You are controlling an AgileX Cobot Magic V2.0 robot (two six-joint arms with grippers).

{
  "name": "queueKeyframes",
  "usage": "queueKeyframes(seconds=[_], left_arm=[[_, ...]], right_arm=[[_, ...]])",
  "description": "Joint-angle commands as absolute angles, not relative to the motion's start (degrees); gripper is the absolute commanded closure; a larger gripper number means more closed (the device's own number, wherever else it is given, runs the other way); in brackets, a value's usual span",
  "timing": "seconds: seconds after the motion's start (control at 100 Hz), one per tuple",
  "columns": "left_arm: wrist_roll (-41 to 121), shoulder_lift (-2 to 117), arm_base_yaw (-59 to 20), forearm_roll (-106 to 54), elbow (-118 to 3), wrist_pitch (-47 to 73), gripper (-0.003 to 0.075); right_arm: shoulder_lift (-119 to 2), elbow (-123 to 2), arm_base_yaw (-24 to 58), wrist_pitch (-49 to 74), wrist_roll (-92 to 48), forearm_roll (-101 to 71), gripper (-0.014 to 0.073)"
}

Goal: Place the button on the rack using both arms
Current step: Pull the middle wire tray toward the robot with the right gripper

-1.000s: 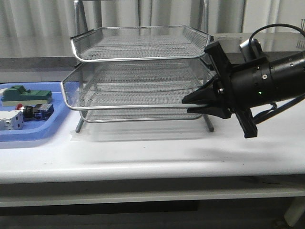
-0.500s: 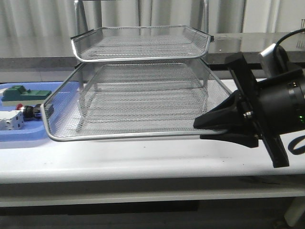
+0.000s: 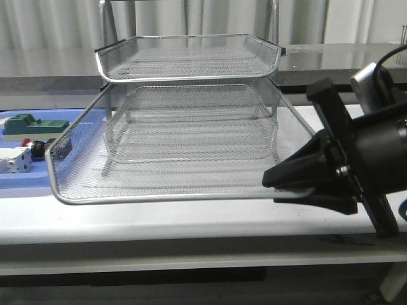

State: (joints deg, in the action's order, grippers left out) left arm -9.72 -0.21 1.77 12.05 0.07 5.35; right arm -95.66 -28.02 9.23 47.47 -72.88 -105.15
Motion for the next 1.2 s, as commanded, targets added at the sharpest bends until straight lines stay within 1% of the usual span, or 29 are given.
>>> queueKeyframes(seconds=[0.0,0.04,0.09,0.14,0.18,0.39,0.8,0.99,1.19], left_arm=[[-9.8,-2.2,1.8,12.1,2.7,0.7,0.0741],[-9.8,-2.2,1.8,12.1,2.7,0.7,0.0741],[-9.8,-2.2,1.8,12.1,2.7,0.7,0.0741],[-9.8,-2.2,1.8,12.1,2.7,0.7,0.0741],[-9.8,-2.2,1.8,12.1,2.7,0.7,0.0741],[-9.8,-2.2,1.8,12.1,2.7,0.7,0.0741],[-9.8,-2.2,1.8,12.1,2.7,0.7,0.0741],[-9.8,-2.2,1.8,12.1,2.7,0.7,0.0741],[-9.8,-2.2,1.8,12.1,2.7,0.7,0.0741]], right_arm=[[-94.4,-28.0,9.5,47.6,-75.0,-107.7,0.0286],[-94.4,-28.0,9.5,47.8,-75.0,-107.7,0.0214],[-94.3,-28.0,9.5,48.3,-75.0,-107.7,0.0148],[-94.1,-28.0,9.5,48.4,-75.1,-107.7,0.0108],[-93.9,-28.0,9.5,48.4,-75.1,-107.7,0.0095],[-90.6,-27.9,9.5,47.6,-75.2,-107.7,0.0095],[-82.0,-26.3,9.4,41.6,-73.0,-105.9,0.0095],[-77.2,-26.0,9.4,36.8,-65.2,-96.7,0.0095],[-69.7,-26.6,9.4,32.6,-56.1,-84.6,0.0095]])
